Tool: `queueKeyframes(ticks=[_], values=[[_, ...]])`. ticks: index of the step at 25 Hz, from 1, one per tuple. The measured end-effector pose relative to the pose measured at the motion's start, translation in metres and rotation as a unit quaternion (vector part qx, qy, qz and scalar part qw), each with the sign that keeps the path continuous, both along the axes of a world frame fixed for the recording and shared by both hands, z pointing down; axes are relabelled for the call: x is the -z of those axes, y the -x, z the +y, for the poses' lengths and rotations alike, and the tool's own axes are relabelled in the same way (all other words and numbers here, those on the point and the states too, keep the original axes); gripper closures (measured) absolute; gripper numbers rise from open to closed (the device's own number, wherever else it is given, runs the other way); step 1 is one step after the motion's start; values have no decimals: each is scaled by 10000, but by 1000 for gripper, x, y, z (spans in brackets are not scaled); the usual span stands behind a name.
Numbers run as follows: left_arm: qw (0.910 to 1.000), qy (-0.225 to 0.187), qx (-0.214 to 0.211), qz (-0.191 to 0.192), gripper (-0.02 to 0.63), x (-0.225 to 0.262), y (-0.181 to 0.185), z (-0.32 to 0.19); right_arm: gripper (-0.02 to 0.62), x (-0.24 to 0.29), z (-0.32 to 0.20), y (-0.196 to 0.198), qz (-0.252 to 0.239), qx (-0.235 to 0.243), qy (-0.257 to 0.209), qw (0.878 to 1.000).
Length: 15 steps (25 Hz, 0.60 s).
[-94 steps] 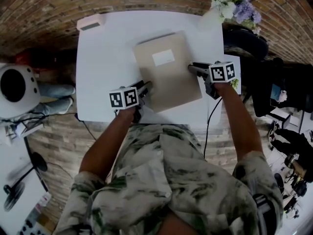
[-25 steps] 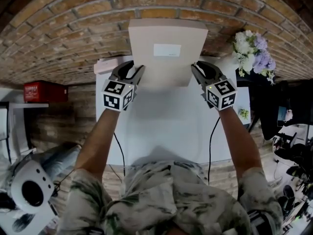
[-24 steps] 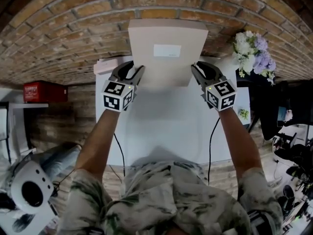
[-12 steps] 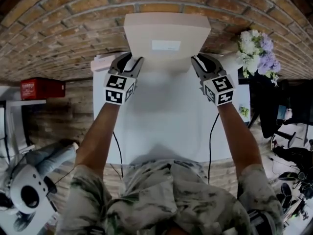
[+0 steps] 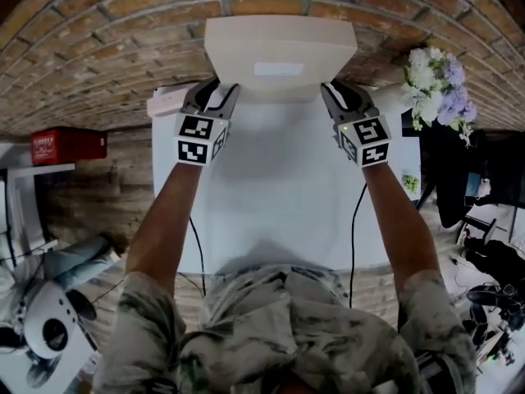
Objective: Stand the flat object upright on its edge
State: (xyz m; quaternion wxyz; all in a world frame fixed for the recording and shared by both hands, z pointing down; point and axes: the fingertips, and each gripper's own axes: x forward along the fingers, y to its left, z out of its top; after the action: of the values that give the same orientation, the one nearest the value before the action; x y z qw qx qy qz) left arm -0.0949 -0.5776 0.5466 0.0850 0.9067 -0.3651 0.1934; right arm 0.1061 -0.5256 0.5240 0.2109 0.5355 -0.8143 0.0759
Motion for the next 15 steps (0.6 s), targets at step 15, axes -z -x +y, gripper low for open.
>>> queueKeyframes(ticks=[15], values=[[10000, -16, 19, 3, 434, -3, -1, -10, 495, -4, -8, -1, 6, -63, -58, 10000]])
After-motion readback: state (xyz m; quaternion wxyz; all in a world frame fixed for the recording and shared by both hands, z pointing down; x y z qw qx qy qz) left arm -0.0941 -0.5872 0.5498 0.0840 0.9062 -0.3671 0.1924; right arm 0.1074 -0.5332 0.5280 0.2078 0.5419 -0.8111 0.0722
